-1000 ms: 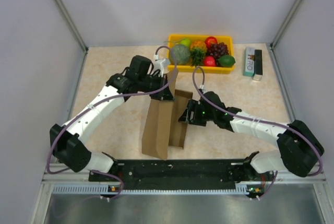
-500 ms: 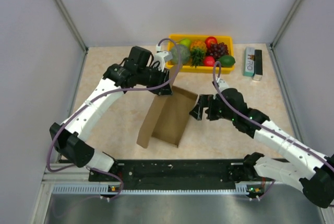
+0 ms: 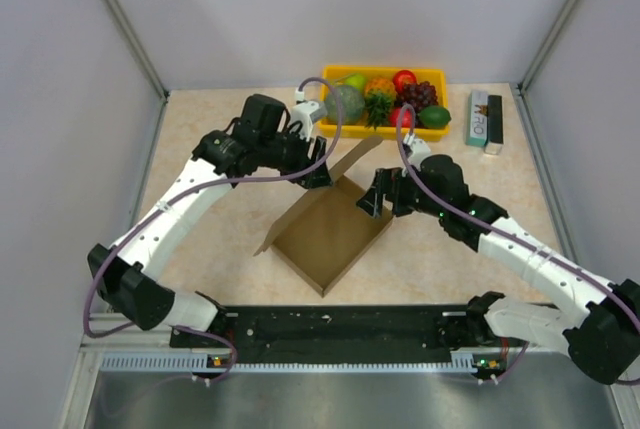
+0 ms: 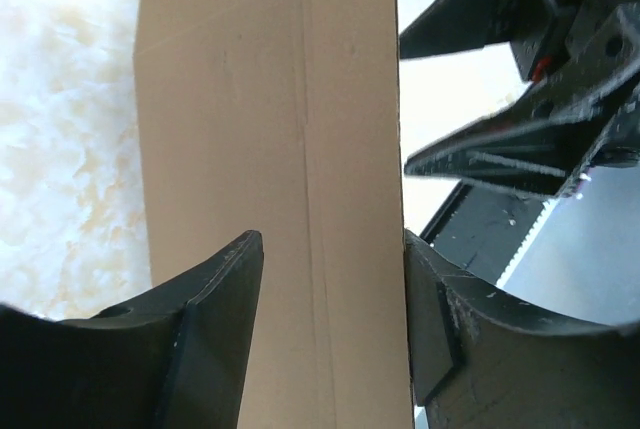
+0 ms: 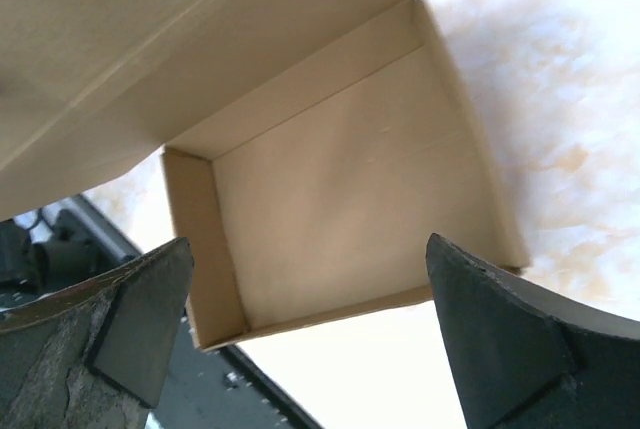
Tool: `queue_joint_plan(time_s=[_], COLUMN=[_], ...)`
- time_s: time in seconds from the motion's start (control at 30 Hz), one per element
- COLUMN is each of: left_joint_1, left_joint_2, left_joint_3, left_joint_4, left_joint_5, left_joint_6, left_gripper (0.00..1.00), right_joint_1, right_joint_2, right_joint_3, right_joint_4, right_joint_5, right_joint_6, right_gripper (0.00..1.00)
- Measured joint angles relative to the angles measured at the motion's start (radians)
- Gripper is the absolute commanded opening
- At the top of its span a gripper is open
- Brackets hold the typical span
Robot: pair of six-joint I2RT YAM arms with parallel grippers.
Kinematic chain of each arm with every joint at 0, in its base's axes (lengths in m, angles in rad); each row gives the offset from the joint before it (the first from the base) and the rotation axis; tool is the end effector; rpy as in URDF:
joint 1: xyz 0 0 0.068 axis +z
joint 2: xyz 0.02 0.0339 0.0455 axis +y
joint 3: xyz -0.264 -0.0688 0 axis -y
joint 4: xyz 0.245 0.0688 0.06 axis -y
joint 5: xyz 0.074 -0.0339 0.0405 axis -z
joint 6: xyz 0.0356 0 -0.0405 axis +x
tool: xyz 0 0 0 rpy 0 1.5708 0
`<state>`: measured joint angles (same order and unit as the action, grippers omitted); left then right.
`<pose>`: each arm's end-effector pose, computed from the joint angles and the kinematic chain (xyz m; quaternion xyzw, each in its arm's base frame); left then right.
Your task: Fold the paper box
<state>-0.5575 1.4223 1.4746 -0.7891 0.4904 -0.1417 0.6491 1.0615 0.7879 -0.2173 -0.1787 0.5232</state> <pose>0.2462 -0.1732 0.3765 0.2793 0.8476 -0.3431 0.2931 0.1870 0.1498 0.2842 -0.0995 0.8497 0.3470 0.3842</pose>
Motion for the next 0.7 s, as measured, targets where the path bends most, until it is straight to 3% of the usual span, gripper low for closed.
queue_joint_plan(time_s=[0.03,0.17,0.33,0.43,0.6,0.7], left_joint_1=[0.000,0.000,0.000,0.000,-0.023,-0.044], left_joint_2=[-0.008,-0.051,-0.127,-0.144,-0.133,-0.121], left_joint_3=[0.000,-0.001,-0.014,-0.016,-0.025,-0.024], left_joint_4=[0.000,-0.003,-0.005,-0.005,-0.008,-0.011], left_joint_5=[-0.014,-0.075,-0.132,-0.127,-0.113,-0.122], left_joint_6=[0.005,0.034,0.099,0.146,0.197,0.224], left_gripper=[0.72,0.74,0.70,0.68,0.53,0.51], right_joint_1=[-0.015,-0.063,-0.092,-0.170,-0.289,-0.294], right_joint_2=[0.000,0.006,0.033,0.069,0.161,0.227], right_joint_3=[0.003,0.034,0.114,0.151,0.198,0.234], right_joint_4=[0.001,0.007,0.024,0.068,0.110,0.114], right_joint_5=[-0.001,0.002,-0.038,-0.116,-0.262,-0.300], right_joint_6=[-0.028,-0.139,-0.269,-0.317,-0.385,-0.431], right_gripper=[0.99,0.99,0.99,0.99,0.99,0.99])
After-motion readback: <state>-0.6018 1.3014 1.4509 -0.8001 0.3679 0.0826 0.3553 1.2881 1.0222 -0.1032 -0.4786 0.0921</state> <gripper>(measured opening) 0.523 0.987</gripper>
